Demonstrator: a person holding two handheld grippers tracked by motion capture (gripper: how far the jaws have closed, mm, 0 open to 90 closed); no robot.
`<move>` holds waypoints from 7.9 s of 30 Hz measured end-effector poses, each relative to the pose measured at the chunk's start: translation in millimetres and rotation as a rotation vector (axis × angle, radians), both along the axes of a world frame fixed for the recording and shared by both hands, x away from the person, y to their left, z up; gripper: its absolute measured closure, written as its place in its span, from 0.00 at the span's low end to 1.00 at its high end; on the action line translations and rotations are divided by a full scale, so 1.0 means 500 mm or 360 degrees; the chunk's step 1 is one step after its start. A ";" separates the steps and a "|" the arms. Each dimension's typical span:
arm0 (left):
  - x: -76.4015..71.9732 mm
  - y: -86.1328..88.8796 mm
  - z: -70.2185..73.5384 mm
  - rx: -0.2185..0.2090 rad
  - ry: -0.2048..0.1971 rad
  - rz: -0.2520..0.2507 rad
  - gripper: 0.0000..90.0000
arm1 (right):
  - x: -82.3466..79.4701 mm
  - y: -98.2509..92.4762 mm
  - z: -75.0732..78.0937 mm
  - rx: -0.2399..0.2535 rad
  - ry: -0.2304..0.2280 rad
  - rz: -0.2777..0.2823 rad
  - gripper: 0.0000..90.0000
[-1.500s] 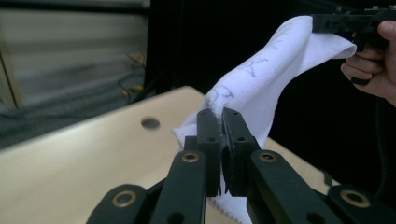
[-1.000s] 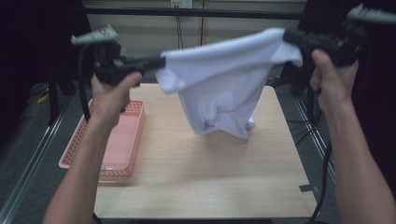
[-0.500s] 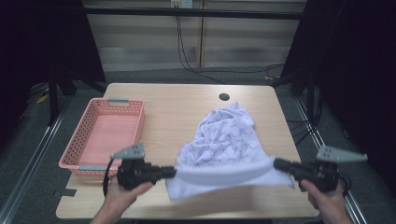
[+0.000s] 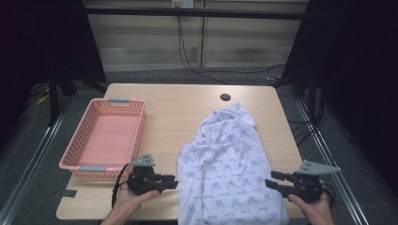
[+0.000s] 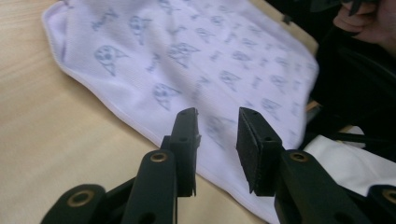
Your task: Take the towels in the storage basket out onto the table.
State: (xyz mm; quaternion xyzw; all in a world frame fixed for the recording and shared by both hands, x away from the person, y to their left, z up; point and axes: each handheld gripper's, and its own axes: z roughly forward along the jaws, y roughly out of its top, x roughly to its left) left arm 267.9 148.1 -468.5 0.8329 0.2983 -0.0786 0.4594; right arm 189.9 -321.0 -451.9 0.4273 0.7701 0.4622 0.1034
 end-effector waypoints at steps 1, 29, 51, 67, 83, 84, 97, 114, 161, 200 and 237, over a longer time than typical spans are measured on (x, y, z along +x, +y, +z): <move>0.010 -0.013 -0.007 0.0025 -0.0002 -0.0020 0.77 | 0.018 0.004 -0.006 -0.0014 0.0001 0.0008 0.59; 0.016 -0.055 -0.053 0.0467 -0.0336 0.0032 0.98 | 0.078 0.063 -0.079 -0.0410 0.0238 0.0233 0.96; -0.009 -0.008 -0.021 0.0208 -0.0110 -0.0028 0.80 | 0.195 0.060 -0.042 -0.0251 0.0093 0.0038 0.60; 0.060 -0.082 -0.049 0.0272 -0.0094 -0.0033 0.98 | 0.195 0.032 0.042 -0.0168 -0.0044 0.0095 0.99; -0.098 -0.022 -0.003 0.0054 -0.0046 -0.0247 0.84 | -0.002 0.037 0.013 -0.0129 0.0076 0.0242 0.79; -0.087 -0.023 0.000 0.0041 -0.0058 -0.0214 0.83 | 0.013 0.034 0.018 -0.0099 0.0041 0.0224 0.76; 0.111 -0.157 -0.046 0.0240 -0.0078 0.0014 0.64 | 0.255 0.073 -0.057 -0.0275 0.0113 0.0005 0.64; 0.062 -0.137 0.131 -0.0133 -0.0415 -0.0004 0.96 | 0.218 0.064 0.082 -0.0094 -0.0183 0.0035 0.96; 0.041 -0.052 0.006 0.0071 -0.0099 0.0060 0.78 | 0.089 0.019 -0.010 -0.0123 0.0061 0.0063 0.72; 0.000 -0.254 0.026 -0.0010 -0.0265 -0.0441 0.75 | 0.178 0.094 -0.042 -0.0307 0.0041 0.0065 0.93; 0.041 -0.377 -0.037 0.0271 -0.0312 -0.0442 0.60 | 0.170 0.094 -0.054 -0.0277 0.0071 0.0128 0.90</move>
